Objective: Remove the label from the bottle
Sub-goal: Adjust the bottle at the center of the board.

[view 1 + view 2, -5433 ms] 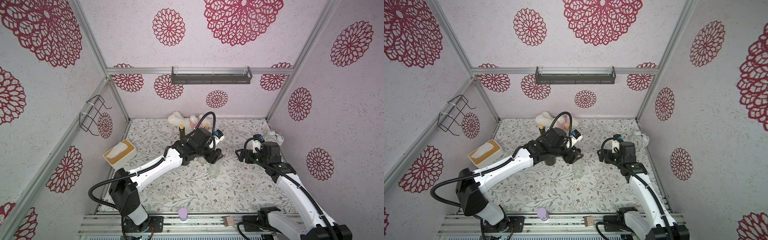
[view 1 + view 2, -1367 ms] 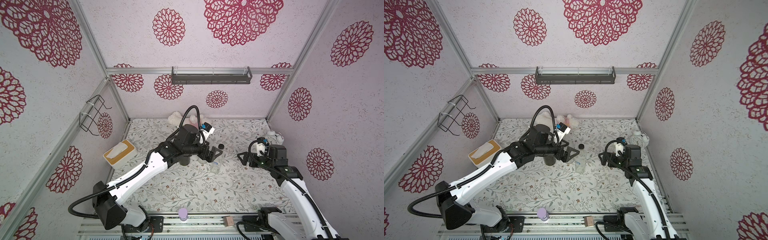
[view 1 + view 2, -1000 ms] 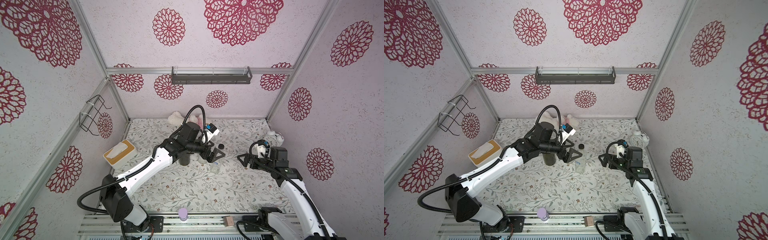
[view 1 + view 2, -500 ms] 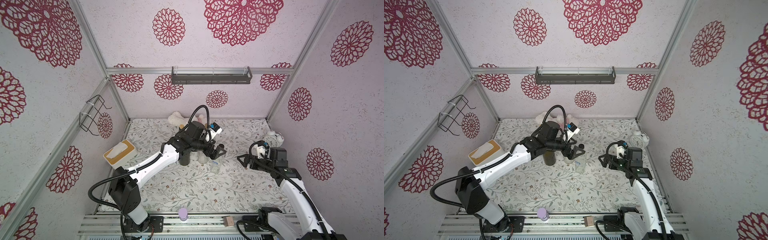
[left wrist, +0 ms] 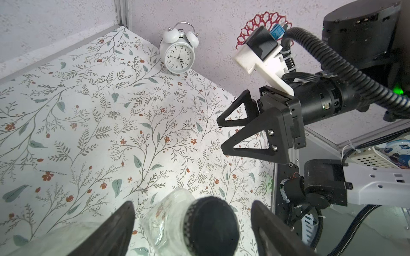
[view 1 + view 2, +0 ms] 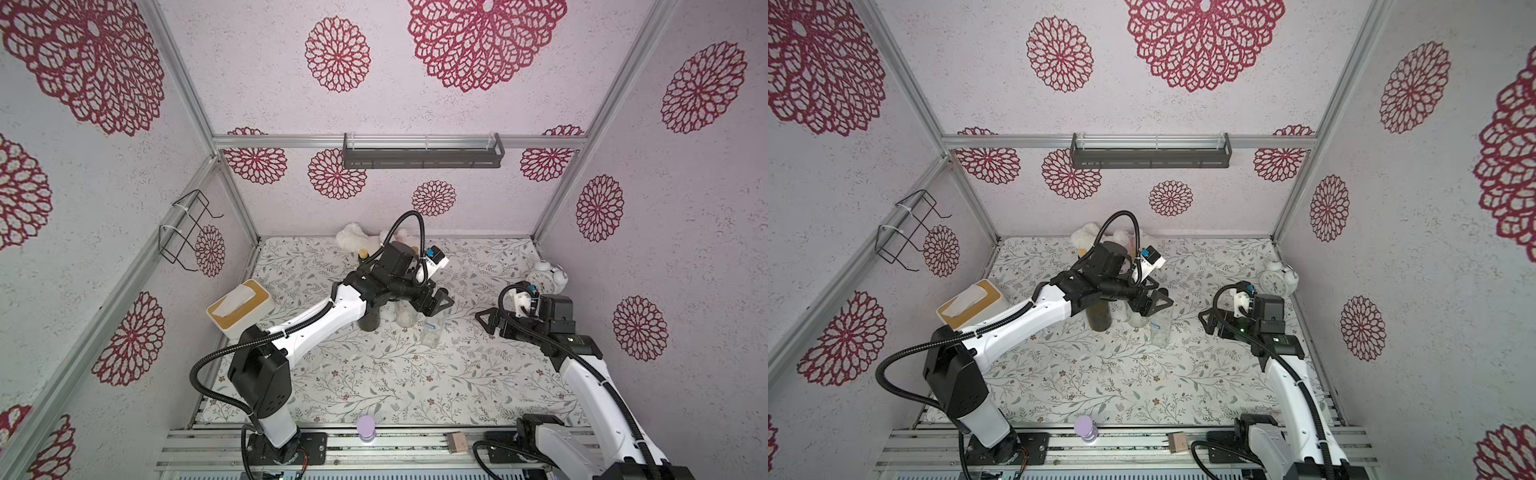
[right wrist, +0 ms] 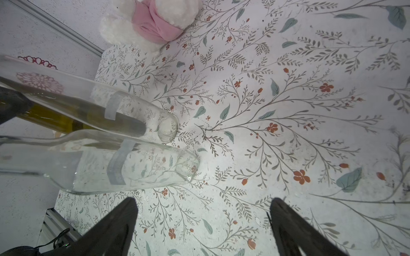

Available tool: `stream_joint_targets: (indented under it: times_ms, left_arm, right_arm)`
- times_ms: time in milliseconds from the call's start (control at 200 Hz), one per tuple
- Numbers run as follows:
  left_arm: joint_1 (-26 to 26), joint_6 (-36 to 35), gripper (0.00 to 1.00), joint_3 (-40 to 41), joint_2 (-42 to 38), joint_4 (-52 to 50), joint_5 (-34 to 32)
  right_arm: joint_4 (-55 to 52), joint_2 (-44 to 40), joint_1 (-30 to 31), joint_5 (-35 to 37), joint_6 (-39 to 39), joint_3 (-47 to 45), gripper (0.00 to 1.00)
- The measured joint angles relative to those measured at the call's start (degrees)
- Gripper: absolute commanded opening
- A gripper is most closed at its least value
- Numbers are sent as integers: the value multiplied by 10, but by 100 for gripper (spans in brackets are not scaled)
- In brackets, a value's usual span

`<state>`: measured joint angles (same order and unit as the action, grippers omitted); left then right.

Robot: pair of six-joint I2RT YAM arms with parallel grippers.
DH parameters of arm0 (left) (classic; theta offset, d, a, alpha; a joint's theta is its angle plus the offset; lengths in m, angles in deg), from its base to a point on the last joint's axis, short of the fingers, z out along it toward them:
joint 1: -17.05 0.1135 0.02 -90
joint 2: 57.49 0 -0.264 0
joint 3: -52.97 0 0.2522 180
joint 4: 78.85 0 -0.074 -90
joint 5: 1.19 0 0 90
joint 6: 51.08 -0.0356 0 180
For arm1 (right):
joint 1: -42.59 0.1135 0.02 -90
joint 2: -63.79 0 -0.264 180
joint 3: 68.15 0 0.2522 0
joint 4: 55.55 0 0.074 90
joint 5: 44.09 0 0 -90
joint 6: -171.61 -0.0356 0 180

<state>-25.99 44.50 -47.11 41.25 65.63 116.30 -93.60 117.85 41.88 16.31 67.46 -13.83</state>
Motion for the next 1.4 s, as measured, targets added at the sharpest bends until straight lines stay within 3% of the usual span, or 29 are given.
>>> stream_joint_targets:
  times_ms: [300, 515, 926, 1056, 1201, 1401]
  left_arm:
    - [-8, -13, 69, -7, 18, -12, -13]
    - [-16, -18, 50, -9, 19, -17, -24]
    - [-25, -23, 36, -15, 18, -20, -76]
    - [-35, -17, 28, -17, 16, -23, -95]
    - [-59, -8, 20, -25, 14, -37, -151]
    - [-115, 14, 13, -72, 14, -94, -303]
  right_arm:
    - [0, 0, 0, 10, 1, 0, 96]
    - [0, 0, 0, 11, 1, 0, 96]
    - [0, 0, 0, 22, 1, 0, 95]
    - [0, 0, 0, 26, 1, 0, 94]
    - [-1, 0, 0, 29, 1, 3, 94]
    - [0, 0, 0, 29, 1, 14, 94]
